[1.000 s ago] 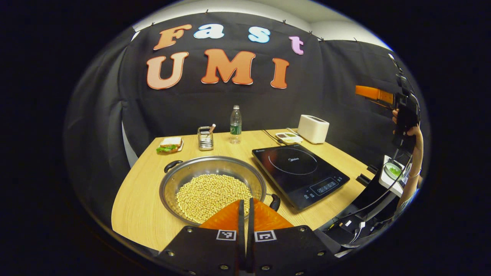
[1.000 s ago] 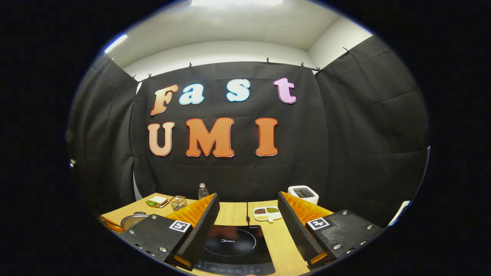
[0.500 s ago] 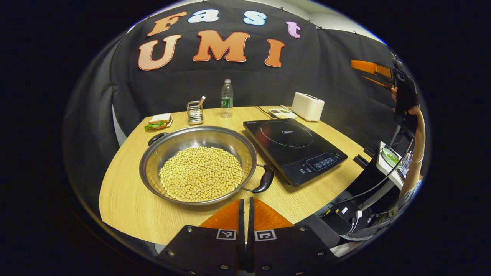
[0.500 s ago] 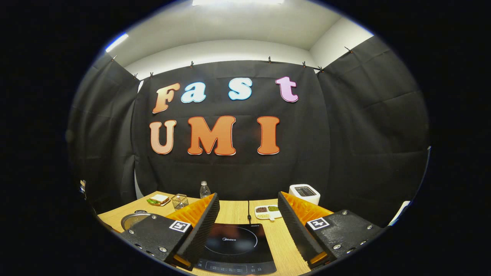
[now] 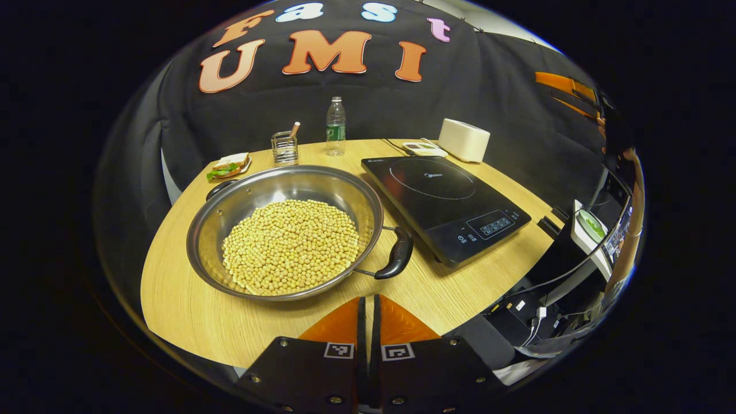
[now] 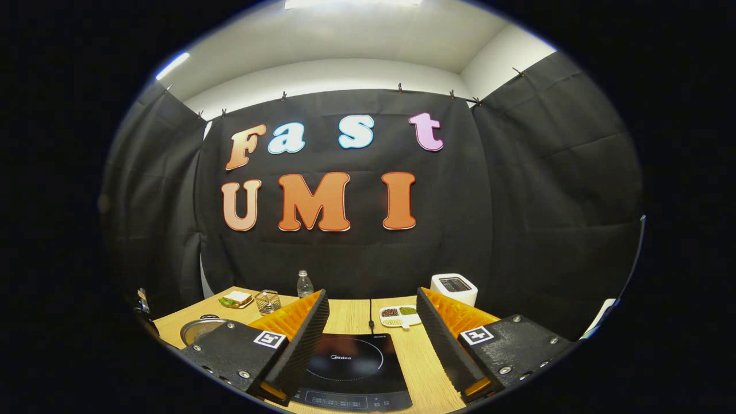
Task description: First push the handle of the pot to place it horizontally, then grasp the pot with both hands and set it on the induction cooktop.
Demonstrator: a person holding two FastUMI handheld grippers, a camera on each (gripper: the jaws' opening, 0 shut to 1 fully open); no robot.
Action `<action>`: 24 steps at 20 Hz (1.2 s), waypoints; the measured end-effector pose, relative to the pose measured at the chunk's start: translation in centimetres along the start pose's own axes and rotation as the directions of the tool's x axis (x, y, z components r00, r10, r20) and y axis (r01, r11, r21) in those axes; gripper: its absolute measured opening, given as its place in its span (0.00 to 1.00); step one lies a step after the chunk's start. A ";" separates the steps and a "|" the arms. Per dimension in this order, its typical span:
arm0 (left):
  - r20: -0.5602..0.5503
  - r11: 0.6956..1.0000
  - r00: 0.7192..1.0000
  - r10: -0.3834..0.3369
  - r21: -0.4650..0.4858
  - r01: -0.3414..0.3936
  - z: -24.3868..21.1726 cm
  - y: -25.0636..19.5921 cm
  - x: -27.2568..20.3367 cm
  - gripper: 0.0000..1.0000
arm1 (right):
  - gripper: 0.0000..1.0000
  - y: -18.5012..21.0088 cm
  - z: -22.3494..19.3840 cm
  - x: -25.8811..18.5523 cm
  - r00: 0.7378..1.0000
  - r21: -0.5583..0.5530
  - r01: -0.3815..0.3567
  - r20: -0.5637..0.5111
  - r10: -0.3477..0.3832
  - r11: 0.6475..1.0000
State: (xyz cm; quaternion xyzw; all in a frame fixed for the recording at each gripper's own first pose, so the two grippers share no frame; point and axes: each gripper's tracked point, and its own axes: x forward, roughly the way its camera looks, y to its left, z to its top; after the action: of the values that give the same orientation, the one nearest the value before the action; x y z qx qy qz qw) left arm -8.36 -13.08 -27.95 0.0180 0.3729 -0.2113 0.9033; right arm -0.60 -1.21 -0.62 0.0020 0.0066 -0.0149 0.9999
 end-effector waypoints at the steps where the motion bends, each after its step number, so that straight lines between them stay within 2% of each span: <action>1: -0.004 1.000 1.000 -0.002 -0.001 0.002 0.1 -0.1 0.2 0.02 | 0.94 0.0 -0.1 0.0 1.000 0.002 0.001 -0.003 -0.001 1.000; 24: -0.004 0.999 1.000 -0.019 -0.034 0.019 4.0 -2.4 6.6 0.02 | 0.94 -2.6 -1.3 0.4 0.999 0.001 0.036 -0.020 -0.036 0.999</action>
State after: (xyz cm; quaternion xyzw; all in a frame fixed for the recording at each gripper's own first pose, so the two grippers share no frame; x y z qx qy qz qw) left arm -2.45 -18.44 -29.29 -0.0003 0.3787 -0.2134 0.9006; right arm -0.29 -3.77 -1.90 0.0028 0.0165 -0.0329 0.9993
